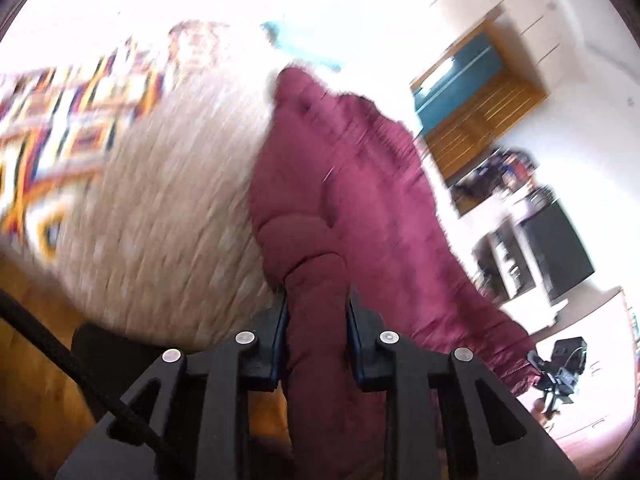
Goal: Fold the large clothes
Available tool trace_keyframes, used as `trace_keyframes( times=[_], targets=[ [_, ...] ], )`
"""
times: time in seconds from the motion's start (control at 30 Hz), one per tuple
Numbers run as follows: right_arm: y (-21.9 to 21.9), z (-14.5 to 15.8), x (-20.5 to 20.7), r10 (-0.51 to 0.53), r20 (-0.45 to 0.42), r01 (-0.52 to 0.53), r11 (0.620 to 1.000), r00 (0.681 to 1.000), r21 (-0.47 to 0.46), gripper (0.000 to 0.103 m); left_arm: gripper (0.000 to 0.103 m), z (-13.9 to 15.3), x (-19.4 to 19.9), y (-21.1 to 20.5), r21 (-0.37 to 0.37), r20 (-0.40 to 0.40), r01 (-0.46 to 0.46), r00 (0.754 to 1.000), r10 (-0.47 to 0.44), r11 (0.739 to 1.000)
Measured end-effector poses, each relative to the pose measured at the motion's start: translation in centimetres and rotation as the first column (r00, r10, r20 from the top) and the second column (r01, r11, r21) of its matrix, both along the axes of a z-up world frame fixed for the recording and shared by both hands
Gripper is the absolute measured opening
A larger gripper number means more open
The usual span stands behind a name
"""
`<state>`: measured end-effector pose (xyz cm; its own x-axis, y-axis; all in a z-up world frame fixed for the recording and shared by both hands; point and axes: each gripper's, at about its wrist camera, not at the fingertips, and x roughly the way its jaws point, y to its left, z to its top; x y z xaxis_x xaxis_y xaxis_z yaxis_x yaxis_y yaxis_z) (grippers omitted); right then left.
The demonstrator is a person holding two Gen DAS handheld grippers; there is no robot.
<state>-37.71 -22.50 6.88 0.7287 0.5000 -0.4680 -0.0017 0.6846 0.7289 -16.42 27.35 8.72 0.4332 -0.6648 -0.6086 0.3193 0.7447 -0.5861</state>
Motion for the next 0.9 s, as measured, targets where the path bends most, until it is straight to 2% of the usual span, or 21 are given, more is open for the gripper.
trace_keyframes(
  times=[0.07,0.13,0.17,0.23,0.33,0.4,0.5,0.57,0.63,0.7,0.77,0.83,0.9],
  targets=[
    [-1.1,3.8,2.3,-0.019,0.088,0.021,0.999,0.996,-0.025,0.03,0.024,3.1,2.2,-1.3,-0.007,0.048,0.005,0.999,-0.005,1.0],
    [-2.3,6.2,5.0,-0.047,0.145,0.052,0.998,0.988,-0.031,0.03,0.024,5.2,4.6,-3.1,0.037,0.107,-0.008,0.994,0.004,0.999],
    [-3.0,6.9,6.4,-0.071,0.159,0.078,0.996,0.985,-0.036,0.03,0.024,6.0,6.3,-4.5,0.075,0.13,-0.021,0.991,0.011,0.997],
    [-5.2,7.6,10.5,-0.127,0.157,0.131,0.991,0.979,-0.015,0.03,0.025,6.4,9.9,-7.1,0.102,0.122,-0.026,0.992,0.013,0.994],
    [-8.0,6.3,16.9,-0.218,0.085,0.22,0.976,0.972,-0.012,0.03,0.026,6.2,14.6,-10.4,0.177,0.134,-0.082,0.989,0.059,0.981],
    [-9.2,5.4,20.1,-0.275,0.025,0.276,0.96,0.961,-0.05,0.03,0.032,5.5,17.1,-12.0,0.215,0.134,-0.121,0.987,0.094,0.969],
    [-11.2,1.7,24.9,-0.364,-0.104,0.353,0.929,0.925,-0.109,0.03,0.036,3.6,21.2,-14.1,0.31,0.144,-0.22,0.973,0.183,0.925],
    [-12.0,-0.7,27.6,-0.395,-0.173,0.374,0.916,0.902,-0.143,0.03,0.041,2.2,23.5,-14.5,0.349,0.121,-0.253,0.967,0.225,0.902],
    [-12.7,-2.9,28.9,-0.409,-0.233,0.375,0.91,0.882,-0.176,0.032,0.048,0.7,25.6,-13.7,0.341,0.049,-0.245,0.969,0.244,0.908],
    [-12.6,-4.3,29.1,-0.434,-0.252,0.394,0.898,0.865,-0.195,0.038,0.051,-0.3,27.2,-12.1,0.282,-0.022,-0.241,0.966,0.257,0.929],
    [-12.6,-4.1,29.3,-0.474,-0.226,0.418,0.872,0.851,-0.255,0.073,0.052,-0.3,27.7,-10.3,0.209,-0.052,-0.227,0.969,0.242,0.951],
    [-12.8,-3.8,29.1,-0.48,-0.201,0.418,0.863,0.854,-0.283,0.075,0.058,-0.1,27.8,-8.8,0.163,-0.058,-0.228,0.969,0.24,0.96],
    [-13.1,-3.2,28.6,-0.464,-0.184,0.413,0.874,0.867,-0.257,0.075,0.067,0.5,27.4,-6.9,0.1,-0.052,-0.237,0.969,0.243,0.966]
  ],
)
